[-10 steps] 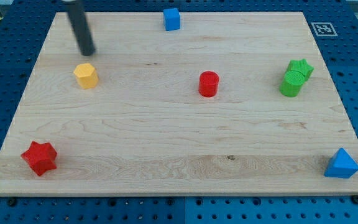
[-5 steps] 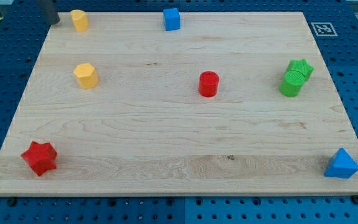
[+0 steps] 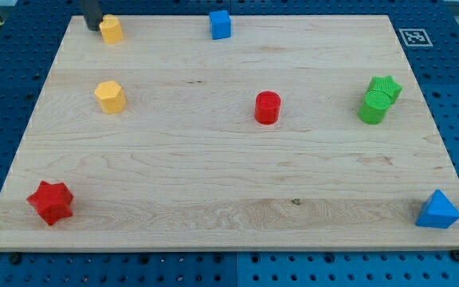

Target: Drag the yellow heart into the green blocks

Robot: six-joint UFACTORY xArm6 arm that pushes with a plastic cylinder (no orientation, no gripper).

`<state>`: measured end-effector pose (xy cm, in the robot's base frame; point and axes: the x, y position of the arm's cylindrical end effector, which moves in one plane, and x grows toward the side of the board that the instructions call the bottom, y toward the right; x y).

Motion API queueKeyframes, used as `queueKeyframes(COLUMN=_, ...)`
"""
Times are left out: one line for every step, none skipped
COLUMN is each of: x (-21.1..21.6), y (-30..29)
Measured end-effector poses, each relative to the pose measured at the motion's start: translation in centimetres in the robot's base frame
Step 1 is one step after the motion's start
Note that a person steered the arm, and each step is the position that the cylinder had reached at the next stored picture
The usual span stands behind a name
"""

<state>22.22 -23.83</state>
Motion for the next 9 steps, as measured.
queueKeyframes(x=0.4, y=3.1)
queueKeyframes(x=0.7, y=6.9)
queueKeyframes(x=2.7, y=8.8)
queueKeyframes(x=4.6, y=8.8)
queueKeyframes(x=5.4, y=8.9)
queueKeyframes(x=7.3, y=8.6)
queueKeyframes(x=9.2, y=7.5)
queueKeyframes(x=10.6, y=6.0)
queueKeyframes(x=12.3, y=6.0)
